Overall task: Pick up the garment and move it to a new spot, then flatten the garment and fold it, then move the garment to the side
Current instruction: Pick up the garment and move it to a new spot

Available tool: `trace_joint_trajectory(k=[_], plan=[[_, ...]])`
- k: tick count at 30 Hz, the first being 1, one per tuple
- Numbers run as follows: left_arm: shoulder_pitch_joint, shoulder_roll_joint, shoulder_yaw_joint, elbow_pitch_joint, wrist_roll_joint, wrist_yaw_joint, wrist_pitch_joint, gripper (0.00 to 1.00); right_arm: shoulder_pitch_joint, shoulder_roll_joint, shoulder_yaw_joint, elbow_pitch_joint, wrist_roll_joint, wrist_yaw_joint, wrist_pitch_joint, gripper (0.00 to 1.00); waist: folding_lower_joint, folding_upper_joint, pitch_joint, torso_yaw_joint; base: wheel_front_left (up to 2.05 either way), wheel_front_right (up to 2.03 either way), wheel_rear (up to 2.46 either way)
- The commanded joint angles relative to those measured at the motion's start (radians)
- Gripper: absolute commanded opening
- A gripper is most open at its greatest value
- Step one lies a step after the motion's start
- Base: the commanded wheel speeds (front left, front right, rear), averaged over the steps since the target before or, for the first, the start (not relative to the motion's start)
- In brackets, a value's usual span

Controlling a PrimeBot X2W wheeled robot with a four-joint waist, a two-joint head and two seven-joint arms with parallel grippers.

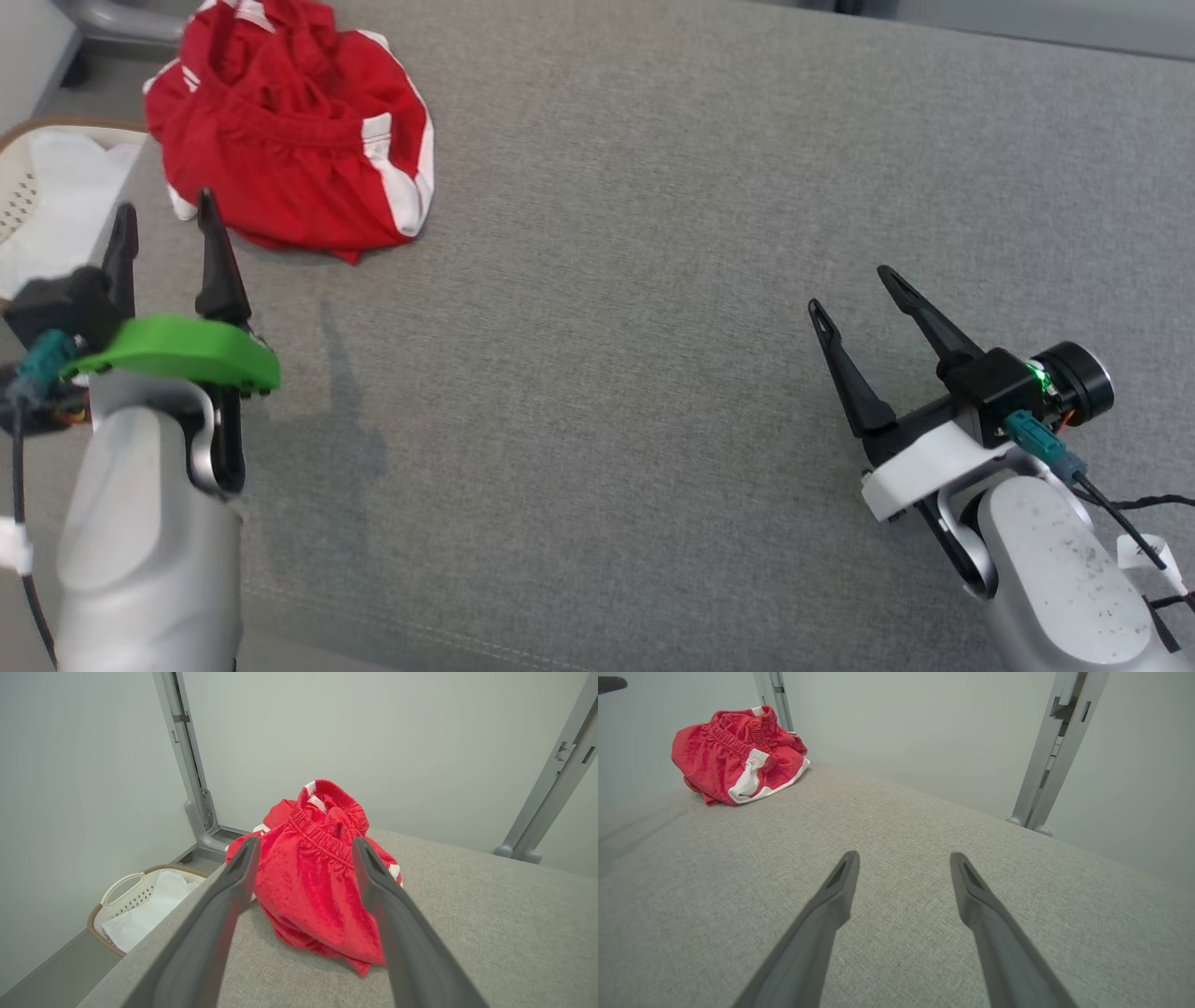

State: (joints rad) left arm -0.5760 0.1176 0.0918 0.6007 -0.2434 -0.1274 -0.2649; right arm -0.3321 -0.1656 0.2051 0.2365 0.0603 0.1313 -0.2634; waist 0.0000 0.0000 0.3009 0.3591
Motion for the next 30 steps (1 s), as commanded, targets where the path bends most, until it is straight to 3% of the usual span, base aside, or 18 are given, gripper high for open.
trace_joint_trajectory(k=[1,9,16,25,26,27,30], plan=[[-0.053,0.017,-0.009,0.016,-0.023,-0.003,0.001,1.00,-0.023,-0.009,0.006,-0.009,-0.009,-0.001,-0.002,1.00,0.0000,0.0000,0.099,-0.086,0.00,0.00,0.00],[-0.296,0.137,-0.047,0.214,-0.133,-0.004,0.003,1.00,-0.086,-0.021,0.041,-0.036,-0.014,-0.001,-0.002,1.00,0.0000,0.0000,0.207,-0.170,0.00,0.00,0.00],[-0.441,0.232,-0.062,0.412,-0.129,0.016,0.031,1.00,-0.115,-0.006,0.040,-0.051,-0.017,-0.001,-0.002,1.00,0.0000,0.0000,0.269,-0.242,0.00,0.00,0.00],[-0.487,0.242,-0.084,0.579,-0.110,0.074,0.066,1.00,-0.096,-0.002,0.014,-0.043,-0.013,-0.001,-0.001,1.00,0.0000,0.0000,0.283,-0.272,0.00,0.00,0.00],[-0.488,0.241,-0.085,0.589,-0.110,0.077,0.063,0.65,-0.094,-0.001,0.011,-0.041,-0.014,-0.001,-0.001,1.00,0.0000,0.0000,0.279,-0.271,0.00,0.00,0.00],[-0.486,0.238,-0.088,0.599,-0.108,0.078,0.058,0.00,-0.093,0.000,0.008,-0.040,-0.013,-0.001,-0.001,1.00,0.0000,0.0000,0.273,-0.270,0.00,0.00,0.00],[-0.486,0.235,-0.098,0.605,-0.102,0.073,0.037,0.00,-0.088,0.010,0.003,-0.042,-0.019,-0.001,-0.001,1.00,0.0000,0.0000,0.257,-0.265,0.00,0.00,0.00]])
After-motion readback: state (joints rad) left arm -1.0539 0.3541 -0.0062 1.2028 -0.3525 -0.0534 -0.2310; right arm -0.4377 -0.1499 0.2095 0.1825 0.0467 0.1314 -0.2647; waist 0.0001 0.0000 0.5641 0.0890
